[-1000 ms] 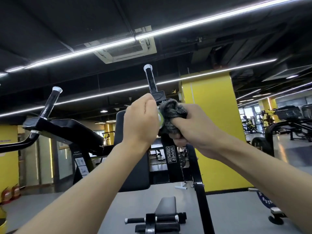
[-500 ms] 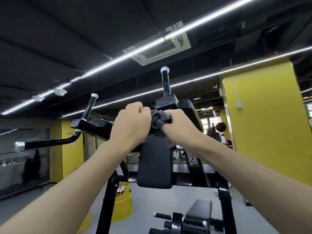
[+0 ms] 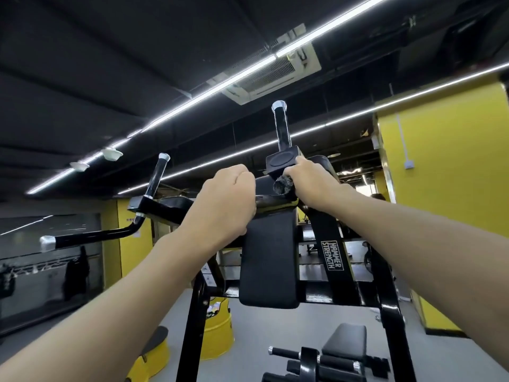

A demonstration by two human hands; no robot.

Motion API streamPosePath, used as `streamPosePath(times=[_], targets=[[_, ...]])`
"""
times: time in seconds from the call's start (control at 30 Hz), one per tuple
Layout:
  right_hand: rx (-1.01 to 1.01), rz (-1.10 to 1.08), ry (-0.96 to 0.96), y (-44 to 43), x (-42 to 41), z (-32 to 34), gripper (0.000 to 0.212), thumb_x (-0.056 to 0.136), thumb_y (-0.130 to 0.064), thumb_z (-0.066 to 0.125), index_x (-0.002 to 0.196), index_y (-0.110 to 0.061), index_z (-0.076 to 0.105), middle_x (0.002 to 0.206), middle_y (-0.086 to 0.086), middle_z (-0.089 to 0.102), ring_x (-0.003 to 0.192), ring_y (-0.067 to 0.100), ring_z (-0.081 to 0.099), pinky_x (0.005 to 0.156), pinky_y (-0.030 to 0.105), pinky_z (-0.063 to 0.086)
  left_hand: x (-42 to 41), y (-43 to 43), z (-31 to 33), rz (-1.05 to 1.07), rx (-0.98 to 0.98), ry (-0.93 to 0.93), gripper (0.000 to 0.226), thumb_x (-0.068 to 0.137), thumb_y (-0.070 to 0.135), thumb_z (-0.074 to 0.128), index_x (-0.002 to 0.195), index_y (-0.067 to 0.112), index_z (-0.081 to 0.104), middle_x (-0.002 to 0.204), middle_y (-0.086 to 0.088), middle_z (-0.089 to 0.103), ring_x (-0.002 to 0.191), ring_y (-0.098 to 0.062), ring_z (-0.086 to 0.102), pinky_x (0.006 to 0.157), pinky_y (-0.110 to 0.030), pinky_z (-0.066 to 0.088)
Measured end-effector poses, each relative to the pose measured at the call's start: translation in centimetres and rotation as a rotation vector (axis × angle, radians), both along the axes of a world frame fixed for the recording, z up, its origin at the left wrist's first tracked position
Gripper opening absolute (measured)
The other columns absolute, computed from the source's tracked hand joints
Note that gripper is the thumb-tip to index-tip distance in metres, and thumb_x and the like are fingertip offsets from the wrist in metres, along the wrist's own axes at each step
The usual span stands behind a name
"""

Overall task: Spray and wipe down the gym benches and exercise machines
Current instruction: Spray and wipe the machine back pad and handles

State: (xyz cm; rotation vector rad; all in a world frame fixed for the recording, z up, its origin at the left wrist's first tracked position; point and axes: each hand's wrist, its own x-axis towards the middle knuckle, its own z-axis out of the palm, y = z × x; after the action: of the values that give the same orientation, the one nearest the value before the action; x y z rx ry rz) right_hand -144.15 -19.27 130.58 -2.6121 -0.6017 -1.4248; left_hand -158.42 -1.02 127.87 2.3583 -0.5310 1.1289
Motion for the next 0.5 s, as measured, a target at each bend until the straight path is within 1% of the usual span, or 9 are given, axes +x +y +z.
streamPosePath(times=[0.07,0.13,0.17,0.23,0.3,0.37,0.43,0.47,0.5], targets=[[0.008,0.015,0.071,0.4,-0.1,0.1,0.018,0.082,0.01,0.049,0.087,-0.004,0.059,0.097,0.013,0.052,0.086,0.036,0.058,0.068,0.039,0.043,0.0,0.0,0.0,-0.019,-0.045,0.027,0.012,0.089,-0.003,0.042,0.096,-0.004,0.052,0.069,-0.014,0.058,0.044,-0.012,0.06,0.039,-0.028,0.041],[0.04,0.031,0.202,0.9,-0.5,0.6,0.016,0.077,0.01,0.046,0.072,-0.005,0.052,0.085,0.016,0.057,0.08,0.036,0.059,0.061,0.037,0.044,-0.1,0.0,0.1,-0.047,-0.123,0.05,0.017,0.09,0.002,0.037,0.098,-0.003,0.051,0.063,-0.014,0.057,0.028,-0.007,0.046,0.037,-0.024,0.033],[0.07,0.036,0.292,0.9,-0.9,0.9,0.017,0.076,0.01,0.044,0.071,-0.004,0.052,0.078,0.018,0.057,0.074,0.035,0.059,0.057,0.035,0.043,0.0,-0.1,0.1,-0.055,-0.147,0.057,0.017,0.09,0.002,0.036,0.098,-0.003,0.05,0.062,-0.014,0.056,0.026,-0.007,0.045,0.037,-0.023,0.032],[0.163,0.121,0.503,0.5,-1.9,1.6,0.023,0.078,0.013,0.037,0.081,0.001,0.056,0.072,0.02,0.057,0.06,0.029,0.054,0.048,0.031,0.042,0.2,-0.2,0.1,-0.055,-0.156,0.074,0.015,0.091,0.001,0.037,0.099,-0.002,0.049,0.061,-0.013,0.056,0.026,-0.007,0.045,0.035,-0.022,0.032],[0.246,0.223,0.624,-0.2,-2.8,2.1,0.03,0.083,0.014,0.032,0.085,0.0,0.058,0.07,0.018,0.054,0.056,0.023,0.048,0.045,0.029,0.039,0.1,-0.4,0.0,-0.043,-0.158,0.08,0.014,0.092,0.001,0.037,0.098,-0.002,0.049,0.062,-0.013,0.056,0.027,-0.008,0.047,0.036,-0.023,0.033],[0.239,0.219,0.479,-0.2,-2.4,2.0,0.027,0.081,0.012,0.036,0.08,-0.001,0.06,0.075,0.02,0.06,0.063,0.027,0.054,0.05,0.031,0.044,0.1,-0.3,0.0,-0.075,-0.157,0.058,0.017,0.093,0.004,0.036,0.097,-0.004,0.051,0.068,-0.015,0.056,0.04,-0.015,0.053,0.039,-0.027,0.04],[0.178,0.114,0.319,0.5,-1.2,1.3,0.02,0.076,0.007,0.043,0.08,0.0,0.061,0.089,0.022,0.065,0.08,0.033,0.061,0.063,0.036,0.051,-0.1,-0.2,-0.1,-0.08,-0.146,0.07,0.016,0.093,0.002,0.038,0.097,-0.005,0.052,0.071,-0.015,0.054,0.051,-0.024,0.052,0.039,-0.027,0.041],[0.159,0.076,0.321,0.9,-0.8,1.0,0.021,0.076,0.005,0.045,0.084,-0.001,0.063,0.092,0.02,0.066,0.085,0.035,0.062,0.068,0.039,0.054,0.0,-0.2,-0.2,-0.074,-0.13,0.067,0.012,0.093,0.0,0.04,0.094,-0.004,0.051,0.07,-0.013,0.054,0.052,-0.023,0.05,0.038,-0.025,0.039],[0.146,0.052,0.365,1.2,-0.6,1.0,0.023,0.076,0.005,0.045,0.088,-0.001,0.064,0.092,0.019,0.066,0.083,0.036,0.063,0.068,0.04,0.055,0.0,-0.2,-0.2,-0.063,-0.118,0.037,0.012,0.096,0.003,0.04,0.089,0.0,0.05,0.068,-0.009,0.053,0.053,-0.023,0.05,0.039,-0.027,0.041]])
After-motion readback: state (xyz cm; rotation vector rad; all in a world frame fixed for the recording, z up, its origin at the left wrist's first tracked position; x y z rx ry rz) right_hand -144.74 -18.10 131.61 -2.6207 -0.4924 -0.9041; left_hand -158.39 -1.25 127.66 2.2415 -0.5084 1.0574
